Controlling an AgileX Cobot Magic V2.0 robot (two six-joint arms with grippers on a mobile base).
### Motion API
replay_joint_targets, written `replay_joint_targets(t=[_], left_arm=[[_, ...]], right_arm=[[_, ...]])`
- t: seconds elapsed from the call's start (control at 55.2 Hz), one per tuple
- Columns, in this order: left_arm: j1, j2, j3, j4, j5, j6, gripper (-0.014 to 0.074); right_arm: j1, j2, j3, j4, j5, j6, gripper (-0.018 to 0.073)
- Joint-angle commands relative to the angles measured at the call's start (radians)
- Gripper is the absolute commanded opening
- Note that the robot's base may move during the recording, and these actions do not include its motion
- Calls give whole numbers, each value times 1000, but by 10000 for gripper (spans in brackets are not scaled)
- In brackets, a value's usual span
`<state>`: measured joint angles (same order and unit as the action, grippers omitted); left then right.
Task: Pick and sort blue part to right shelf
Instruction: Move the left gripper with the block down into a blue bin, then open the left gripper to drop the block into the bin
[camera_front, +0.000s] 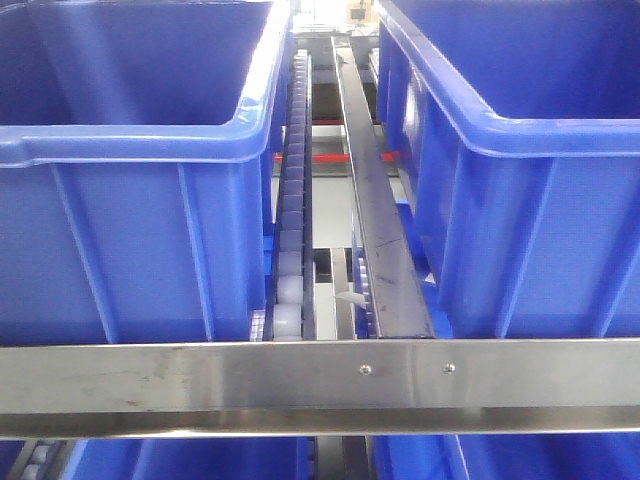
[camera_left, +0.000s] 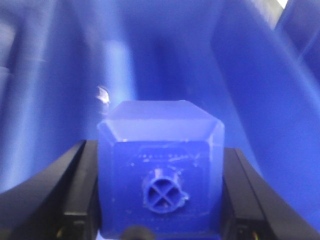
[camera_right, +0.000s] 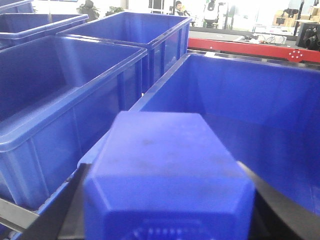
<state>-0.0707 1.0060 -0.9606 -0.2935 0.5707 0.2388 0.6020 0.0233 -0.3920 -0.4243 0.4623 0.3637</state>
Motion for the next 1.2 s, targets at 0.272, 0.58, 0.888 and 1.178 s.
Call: replay_joint_targets(t=[0.272,0.58,0.888,1.178], left_arm=[[-106,683,-521,-12,103,9,314],[-106,1092,-956,70,436,-112,314],[-106,1137,-1046,148,549,-123,512],[-106,1040,-1046,162,569,-123,578]], right_arm=[[1,14,-26,-28,-67,-5,202],[1,14,-26,-28,-63,-5,198],[1,14,-26,-28,-63,-5,198],[1,14,-26,-28,-63,-5,198]])
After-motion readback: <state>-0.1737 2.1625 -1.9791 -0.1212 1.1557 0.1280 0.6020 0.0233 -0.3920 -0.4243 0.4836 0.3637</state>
